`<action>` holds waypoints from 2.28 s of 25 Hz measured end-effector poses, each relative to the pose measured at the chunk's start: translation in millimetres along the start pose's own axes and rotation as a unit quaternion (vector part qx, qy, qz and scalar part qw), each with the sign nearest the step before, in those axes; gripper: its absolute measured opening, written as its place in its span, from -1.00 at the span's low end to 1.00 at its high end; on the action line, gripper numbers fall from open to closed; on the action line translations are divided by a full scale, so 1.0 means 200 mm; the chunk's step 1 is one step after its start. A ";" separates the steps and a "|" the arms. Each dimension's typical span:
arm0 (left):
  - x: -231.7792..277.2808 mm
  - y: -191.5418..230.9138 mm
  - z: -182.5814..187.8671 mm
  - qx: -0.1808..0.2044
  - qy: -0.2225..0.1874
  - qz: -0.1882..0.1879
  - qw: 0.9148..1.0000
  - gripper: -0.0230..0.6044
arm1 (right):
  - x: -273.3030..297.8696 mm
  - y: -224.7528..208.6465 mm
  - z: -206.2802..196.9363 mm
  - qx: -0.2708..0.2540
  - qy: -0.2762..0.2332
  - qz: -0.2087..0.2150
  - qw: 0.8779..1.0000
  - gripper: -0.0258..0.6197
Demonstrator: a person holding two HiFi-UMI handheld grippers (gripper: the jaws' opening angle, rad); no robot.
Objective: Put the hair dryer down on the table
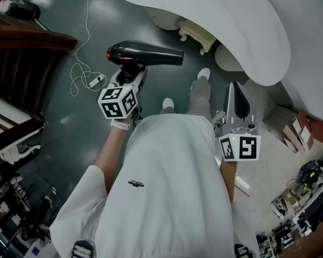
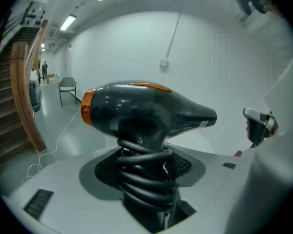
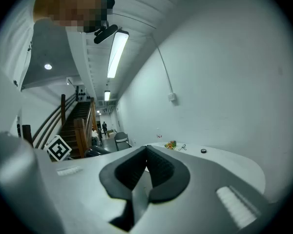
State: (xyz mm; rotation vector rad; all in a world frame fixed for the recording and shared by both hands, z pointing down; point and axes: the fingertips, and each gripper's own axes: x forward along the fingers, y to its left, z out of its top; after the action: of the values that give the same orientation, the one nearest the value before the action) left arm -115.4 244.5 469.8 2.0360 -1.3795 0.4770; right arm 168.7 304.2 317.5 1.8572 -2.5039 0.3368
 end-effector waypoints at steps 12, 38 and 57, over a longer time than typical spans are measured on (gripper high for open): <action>-0.66 -0.09 -0.04 -0.032 -0.092 0.017 0.995 -0.10 | -0.20 0.41 0.00 -0.012 0.007 0.069 0.997 -0.89; -0.68 -0.72 -0.07 -0.056 -0.131 0.056 0.988 -0.10 | -0.41 -0.09 0.08 -0.009 -0.018 0.141 0.990 -0.88; -0.55 -0.72 0.04 -0.078 -0.127 0.057 0.987 -0.10 | -0.20 -0.16 0.10 0.015 -0.008 0.157 0.987 -0.89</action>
State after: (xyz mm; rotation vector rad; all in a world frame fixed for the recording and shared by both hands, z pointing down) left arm -26.1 353.7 355.0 1.9470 -1.6371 0.1544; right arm 213.6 330.3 298.9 1.4743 -2.8174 0.3650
